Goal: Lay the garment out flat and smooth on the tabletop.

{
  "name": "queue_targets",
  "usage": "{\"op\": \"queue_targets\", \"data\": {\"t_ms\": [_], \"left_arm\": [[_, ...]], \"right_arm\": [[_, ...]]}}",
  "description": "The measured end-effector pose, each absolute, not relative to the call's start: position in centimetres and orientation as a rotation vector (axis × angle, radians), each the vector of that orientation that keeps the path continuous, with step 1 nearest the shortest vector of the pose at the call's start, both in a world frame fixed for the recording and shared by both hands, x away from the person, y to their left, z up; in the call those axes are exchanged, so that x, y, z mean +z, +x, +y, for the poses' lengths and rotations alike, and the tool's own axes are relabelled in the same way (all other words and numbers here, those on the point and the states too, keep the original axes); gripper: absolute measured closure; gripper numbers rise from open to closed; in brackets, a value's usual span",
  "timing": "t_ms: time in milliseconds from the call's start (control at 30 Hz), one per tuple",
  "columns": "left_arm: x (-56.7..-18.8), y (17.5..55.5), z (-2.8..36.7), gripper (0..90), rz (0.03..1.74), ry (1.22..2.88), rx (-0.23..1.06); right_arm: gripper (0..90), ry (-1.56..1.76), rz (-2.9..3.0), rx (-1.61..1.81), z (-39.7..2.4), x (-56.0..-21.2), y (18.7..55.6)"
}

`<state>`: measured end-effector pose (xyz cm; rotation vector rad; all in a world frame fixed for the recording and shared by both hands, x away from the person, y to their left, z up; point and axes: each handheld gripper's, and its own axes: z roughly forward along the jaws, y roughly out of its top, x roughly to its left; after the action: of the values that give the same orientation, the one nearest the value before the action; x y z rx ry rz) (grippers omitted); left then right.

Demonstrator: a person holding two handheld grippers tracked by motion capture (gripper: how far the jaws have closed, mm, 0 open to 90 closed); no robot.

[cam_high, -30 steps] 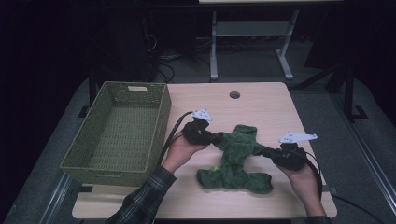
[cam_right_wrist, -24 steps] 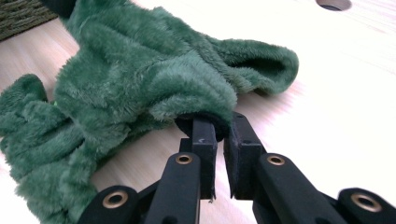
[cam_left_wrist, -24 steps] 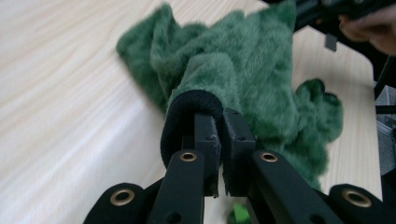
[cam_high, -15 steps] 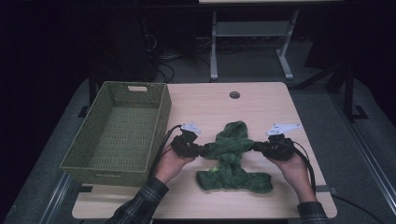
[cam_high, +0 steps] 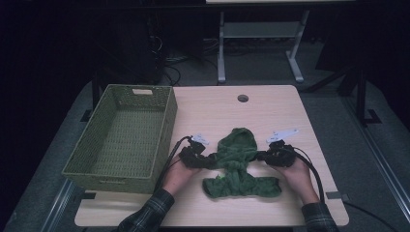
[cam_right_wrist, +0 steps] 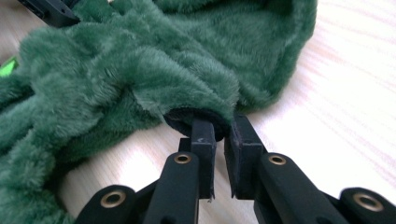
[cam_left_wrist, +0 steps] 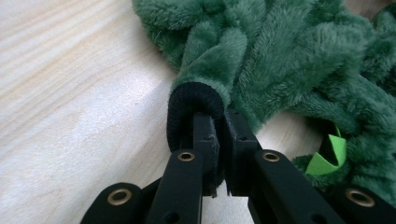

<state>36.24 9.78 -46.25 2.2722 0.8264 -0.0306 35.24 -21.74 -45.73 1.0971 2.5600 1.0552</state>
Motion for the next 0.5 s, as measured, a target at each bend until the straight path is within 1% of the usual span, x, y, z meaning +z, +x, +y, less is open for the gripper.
{"op": "queue_targets", "data": {"t_ms": [67, 133, 200, 233, 333, 500], "left_arm": [[-46.2, 36.2, 9.8, 82.2, 0.829, 2.266, -0.025], [-45.9, 36.1, 9.9, 75.0, 0.825, 2.266, -0.022], [-45.4, 35.9, 10.1, 67.4, 0.813, 2.271, -0.014], [-45.1, 35.8, 10.2, 62.7, 0.815, 2.268, -0.011], [-43.8, 35.5, 10.7, 55.0, 0.806, 2.246, 0.008], [-41.9, 35.4, 10.6, 52.0, 0.781, 2.209, 0.035]], "right_arm": [[80.4, 1.106, 2.564, 1.055, -21.8, -45.9, 35.2], [76.3, 1.100, 2.554, 1.053, -21.9, -46.0, 34.9], [68.7, 1.114, 2.546, 1.047, -22.2, -45.9, 34.6], [67.1, 1.125, 2.542, 1.048, -22.4, -45.8, 34.4], [62.0, 1.152, 2.517, 1.065, -23.2, -45.1, 33.8], [58.3, 1.159, 2.465, 1.109, -24.1, -43.4, 32.7]]}}
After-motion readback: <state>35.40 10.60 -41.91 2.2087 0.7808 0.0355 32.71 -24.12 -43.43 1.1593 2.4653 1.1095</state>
